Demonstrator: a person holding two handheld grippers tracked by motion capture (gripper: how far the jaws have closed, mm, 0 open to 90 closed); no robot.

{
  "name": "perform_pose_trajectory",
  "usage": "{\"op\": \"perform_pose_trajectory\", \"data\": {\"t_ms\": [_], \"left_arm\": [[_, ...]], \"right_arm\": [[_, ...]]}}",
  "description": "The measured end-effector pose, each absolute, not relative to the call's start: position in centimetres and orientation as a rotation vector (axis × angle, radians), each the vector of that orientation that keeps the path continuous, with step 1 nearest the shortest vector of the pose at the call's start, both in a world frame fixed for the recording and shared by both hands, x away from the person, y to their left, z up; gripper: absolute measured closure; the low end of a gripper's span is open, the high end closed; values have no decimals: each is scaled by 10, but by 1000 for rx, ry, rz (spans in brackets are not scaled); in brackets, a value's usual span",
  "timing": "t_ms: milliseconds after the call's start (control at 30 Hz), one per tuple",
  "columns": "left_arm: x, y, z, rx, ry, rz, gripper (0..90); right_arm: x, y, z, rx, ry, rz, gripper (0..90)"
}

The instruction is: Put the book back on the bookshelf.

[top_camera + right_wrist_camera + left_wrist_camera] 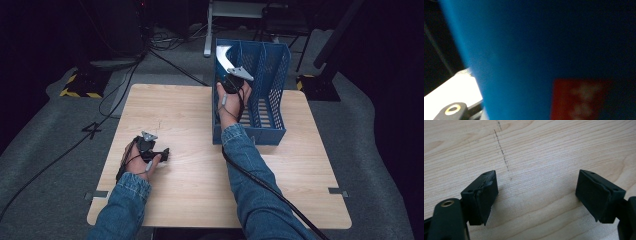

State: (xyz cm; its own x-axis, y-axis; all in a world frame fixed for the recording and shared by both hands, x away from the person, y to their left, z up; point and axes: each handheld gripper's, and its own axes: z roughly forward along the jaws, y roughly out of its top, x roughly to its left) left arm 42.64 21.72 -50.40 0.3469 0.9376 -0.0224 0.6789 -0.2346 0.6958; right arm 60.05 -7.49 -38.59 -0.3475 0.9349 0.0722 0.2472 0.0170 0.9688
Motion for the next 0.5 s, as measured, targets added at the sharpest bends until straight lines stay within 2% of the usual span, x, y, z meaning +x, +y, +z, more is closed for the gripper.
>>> {"op": "perform_pose_trajectory", "data": {"t_ms": [500], "left_arm": [[426, 217, -504, 1995, 1406, 543, 186]], "right_arm": [[595, -74, -395, 1159, 1613, 1334, 590]]}}
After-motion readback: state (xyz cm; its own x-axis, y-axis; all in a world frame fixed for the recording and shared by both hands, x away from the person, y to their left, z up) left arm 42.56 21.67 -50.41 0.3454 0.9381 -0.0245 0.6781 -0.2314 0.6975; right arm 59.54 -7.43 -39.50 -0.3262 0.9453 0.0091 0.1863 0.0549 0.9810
